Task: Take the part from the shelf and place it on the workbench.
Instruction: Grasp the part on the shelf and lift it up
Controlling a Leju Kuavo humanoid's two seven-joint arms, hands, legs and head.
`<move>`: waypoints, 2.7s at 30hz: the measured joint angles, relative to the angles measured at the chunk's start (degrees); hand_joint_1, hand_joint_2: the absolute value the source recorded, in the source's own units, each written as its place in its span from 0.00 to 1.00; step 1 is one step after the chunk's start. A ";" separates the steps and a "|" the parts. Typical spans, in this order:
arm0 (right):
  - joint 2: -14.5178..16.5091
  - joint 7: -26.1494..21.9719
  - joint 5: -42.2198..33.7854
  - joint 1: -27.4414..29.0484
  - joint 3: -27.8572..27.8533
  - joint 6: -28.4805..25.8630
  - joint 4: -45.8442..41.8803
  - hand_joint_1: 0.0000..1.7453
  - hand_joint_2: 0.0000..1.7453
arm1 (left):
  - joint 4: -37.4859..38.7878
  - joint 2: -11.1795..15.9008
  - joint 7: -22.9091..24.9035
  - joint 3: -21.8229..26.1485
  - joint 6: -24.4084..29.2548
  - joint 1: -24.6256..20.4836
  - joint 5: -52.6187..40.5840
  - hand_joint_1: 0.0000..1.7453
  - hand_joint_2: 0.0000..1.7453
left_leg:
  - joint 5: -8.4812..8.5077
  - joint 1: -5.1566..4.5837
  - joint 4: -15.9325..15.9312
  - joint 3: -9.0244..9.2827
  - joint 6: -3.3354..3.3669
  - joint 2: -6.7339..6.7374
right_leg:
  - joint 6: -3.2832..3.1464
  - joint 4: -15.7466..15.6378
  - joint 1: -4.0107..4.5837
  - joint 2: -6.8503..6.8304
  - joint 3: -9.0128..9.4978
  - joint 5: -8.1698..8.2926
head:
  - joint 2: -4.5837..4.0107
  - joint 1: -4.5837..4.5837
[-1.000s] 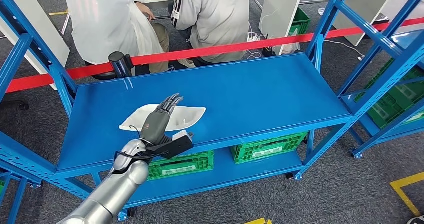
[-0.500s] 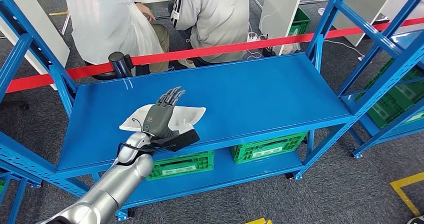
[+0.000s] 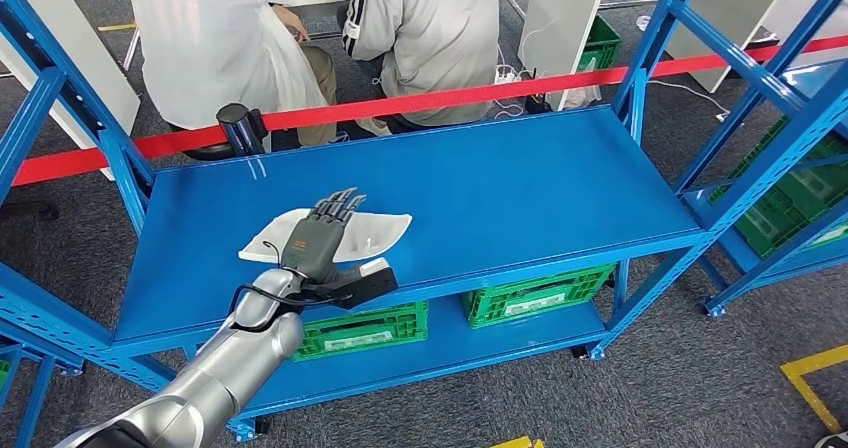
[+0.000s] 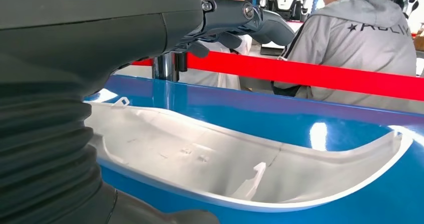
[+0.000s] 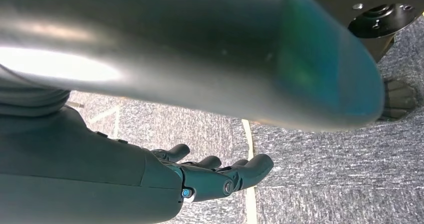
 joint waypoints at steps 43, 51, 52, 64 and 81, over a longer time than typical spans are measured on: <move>-0.01 -0.25 1.39 -0.16 -0.17 0.16 0.00 0.00 0.00 | 7.36 4.18 3.49 -2.78 -4.99 -2.39 -5.86 1.00 1.00 | 0.07 0.01 0.00 -0.02 -0.06 -0.03 | -0.01 0.11 0.00 -0.02 -0.01 0.01 | 0.00 0.00; -0.01 -1.02 1.71 -0.16 -0.50 0.42 0.00 0.00 0.00 | 7.44 4.37 2.88 -2.78 -4.02 -2.61 -5.82 1.00 1.00 | 0.07 0.00 0.00 -0.03 -0.06 -0.03 | -0.01 0.10 -0.01 -0.01 0.00 0.00 | 0.00 0.00; -0.01 -1.02 1.71 -0.16 -0.55 0.42 0.00 0.00 0.00 | 7.44 4.37 2.87 -2.78 -4.01 -2.61 -5.81 1.00 1.00 | 0.07 0.00 0.00 -0.02 -0.06 -0.03 | -0.01 0.10 -0.01 -0.02 0.00 0.00 | 0.00 0.00; -0.01 -1.02 1.89 -0.16 -0.95 0.13 0.00 0.00 0.00 | 7.44 4.44 1.77 -2.78 -4.08 -2.63 -5.40 1.00 1.00 | 0.08 0.00 0.00 0.02 -0.07 -0.03 | -0.02 0.16 -0.01 -0.01 0.00 0.00 | 0.00 0.00; -0.08 -0.84 2.07 -0.18 -1.54 -1.70 0.00 0.00 0.00 | 7.42 4.43 -1.48 -2.67 -4.69 -2.33 -3.51 0.00 1.00 | 0.08 0.00 0.00 0.01 -0.07 -0.03 | -0.02 0.17 -0.01 -0.02 -0.01 0.00 | 0.00 -0.01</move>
